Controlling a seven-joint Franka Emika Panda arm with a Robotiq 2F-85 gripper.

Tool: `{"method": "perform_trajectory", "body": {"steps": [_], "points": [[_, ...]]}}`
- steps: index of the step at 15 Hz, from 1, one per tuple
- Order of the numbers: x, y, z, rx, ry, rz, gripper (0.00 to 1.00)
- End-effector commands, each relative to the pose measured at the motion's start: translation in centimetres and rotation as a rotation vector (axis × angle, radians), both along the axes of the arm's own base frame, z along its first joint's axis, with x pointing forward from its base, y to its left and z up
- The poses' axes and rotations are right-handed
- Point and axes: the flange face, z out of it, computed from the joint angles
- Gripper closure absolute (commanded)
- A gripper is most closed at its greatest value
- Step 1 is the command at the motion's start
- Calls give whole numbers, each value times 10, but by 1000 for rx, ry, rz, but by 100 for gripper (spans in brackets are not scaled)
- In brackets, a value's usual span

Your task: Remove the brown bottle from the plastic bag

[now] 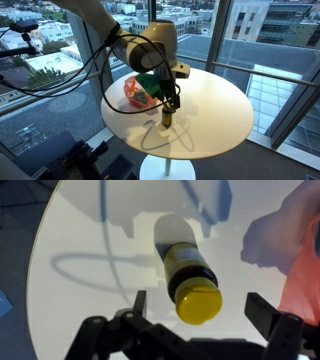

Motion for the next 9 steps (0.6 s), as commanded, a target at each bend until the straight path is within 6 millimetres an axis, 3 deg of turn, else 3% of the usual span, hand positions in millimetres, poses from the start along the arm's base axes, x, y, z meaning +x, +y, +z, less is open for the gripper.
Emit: {"method": "perform_trajectory", "body": {"steps": [1, 9], "points": [[-13, -4, 19, -11, -21, -7, 0], [-24, -26, 32, -11, -39, -57, 0]]}}
